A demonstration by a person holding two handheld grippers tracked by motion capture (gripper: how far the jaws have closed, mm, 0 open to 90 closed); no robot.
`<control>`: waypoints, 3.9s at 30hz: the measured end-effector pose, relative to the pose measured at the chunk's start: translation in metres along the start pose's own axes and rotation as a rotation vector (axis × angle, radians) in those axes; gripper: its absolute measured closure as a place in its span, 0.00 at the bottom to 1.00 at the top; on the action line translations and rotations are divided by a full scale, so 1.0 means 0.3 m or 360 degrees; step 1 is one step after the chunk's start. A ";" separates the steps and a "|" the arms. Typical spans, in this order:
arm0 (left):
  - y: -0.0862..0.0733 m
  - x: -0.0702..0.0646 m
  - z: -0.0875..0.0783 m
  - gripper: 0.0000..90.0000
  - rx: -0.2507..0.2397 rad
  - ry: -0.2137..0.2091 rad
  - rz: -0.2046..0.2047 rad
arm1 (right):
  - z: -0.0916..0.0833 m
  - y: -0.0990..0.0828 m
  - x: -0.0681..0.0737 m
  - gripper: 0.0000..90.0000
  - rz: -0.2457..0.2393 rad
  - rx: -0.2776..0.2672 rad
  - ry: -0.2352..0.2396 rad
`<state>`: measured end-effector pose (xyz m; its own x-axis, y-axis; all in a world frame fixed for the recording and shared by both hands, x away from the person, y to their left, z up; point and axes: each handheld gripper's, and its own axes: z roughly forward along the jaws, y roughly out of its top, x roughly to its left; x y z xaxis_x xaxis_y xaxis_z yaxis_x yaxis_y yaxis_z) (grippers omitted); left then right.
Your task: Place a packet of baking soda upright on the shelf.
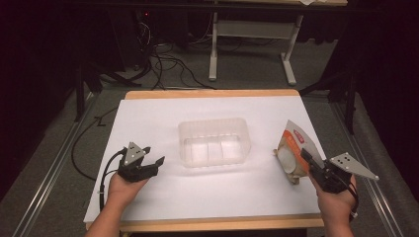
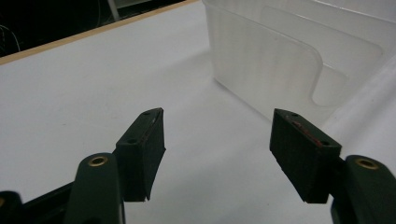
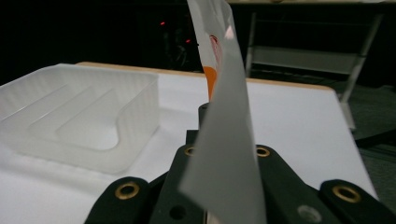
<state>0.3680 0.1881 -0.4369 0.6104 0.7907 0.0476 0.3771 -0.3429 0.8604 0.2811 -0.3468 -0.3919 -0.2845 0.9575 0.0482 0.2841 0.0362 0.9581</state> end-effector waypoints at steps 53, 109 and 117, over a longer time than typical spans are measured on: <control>0.008 0.008 -0.019 0.39 -0.0096 -0.0043 -0.0042 | 0.060 0.146 0.149 1.00 0.0070 -0.0108 -0.0084; 0.008 0.023 -0.034 0.39 -0.0129 -0.0069 -0.0056 | 0.406 0.335 0.558 1.00 0.0027 -0.0122 0.0198; 0.008 0.024 -0.032 0.38 -0.0128 -0.0068 -0.0054 | 0.435 0.319 0.581 1.00 0.0015 -0.0094 0.0191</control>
<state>0.3666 0.1979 -0.4295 0.6281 0.7781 -0.0022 0.3417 -0.2733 0.8992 0.3782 -0.1391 -0.3286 -0.3907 0.9164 0.0872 0.2336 0.0070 0.9723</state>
